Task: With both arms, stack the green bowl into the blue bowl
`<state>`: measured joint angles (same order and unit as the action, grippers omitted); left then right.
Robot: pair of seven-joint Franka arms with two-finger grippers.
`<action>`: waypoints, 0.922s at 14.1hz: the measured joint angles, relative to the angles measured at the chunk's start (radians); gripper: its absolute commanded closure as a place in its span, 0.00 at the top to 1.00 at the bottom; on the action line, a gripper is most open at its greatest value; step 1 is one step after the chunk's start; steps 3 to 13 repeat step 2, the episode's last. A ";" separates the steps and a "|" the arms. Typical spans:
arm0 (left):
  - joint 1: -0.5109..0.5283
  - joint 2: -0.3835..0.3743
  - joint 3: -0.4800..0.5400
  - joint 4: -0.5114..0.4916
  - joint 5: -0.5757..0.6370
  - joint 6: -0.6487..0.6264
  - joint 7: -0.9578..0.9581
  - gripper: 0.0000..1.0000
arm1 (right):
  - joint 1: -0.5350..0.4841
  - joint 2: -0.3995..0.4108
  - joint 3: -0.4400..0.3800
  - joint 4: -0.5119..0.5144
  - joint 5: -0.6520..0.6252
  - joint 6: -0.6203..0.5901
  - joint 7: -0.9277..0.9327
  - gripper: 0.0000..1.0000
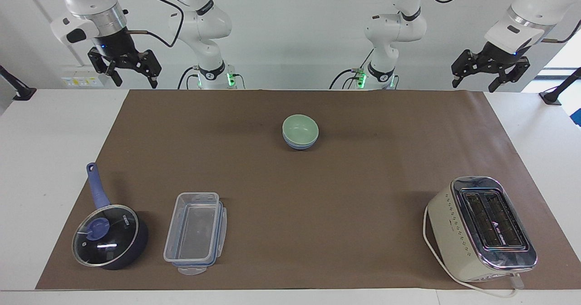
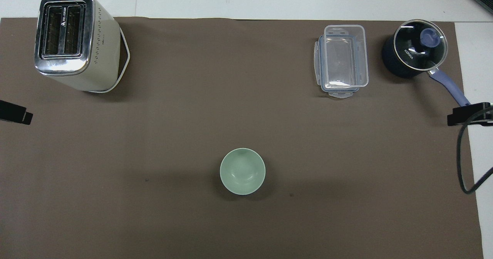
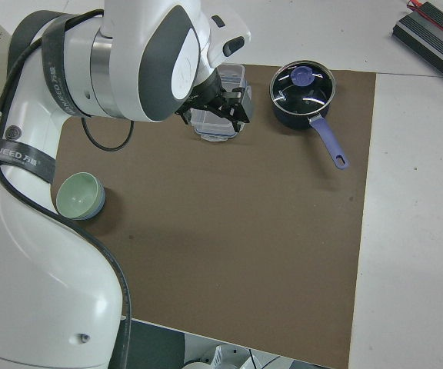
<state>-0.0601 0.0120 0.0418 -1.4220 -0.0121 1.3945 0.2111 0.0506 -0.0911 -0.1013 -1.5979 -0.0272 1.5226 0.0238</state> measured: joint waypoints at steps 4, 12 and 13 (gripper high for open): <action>0.000 0.000 0.001 0.000 0.000 0.028 -0.003 1.00 | 0.001 0.000 0.001 0.000 0.005 -0.001 0.001 1.00; 0.000 0.000 0.001 0.000 0.000 0.028 -0.003 1.00 | 0.001 0.000 0.001 0.000 0.005 -0.001 0.001 1.00; 0.000 0.000 0.001 0.000 0.000 0.028 -0.003 1.00 | 0.001 0.000 0.001 0.000 0.005 -0.001 0.001 1.00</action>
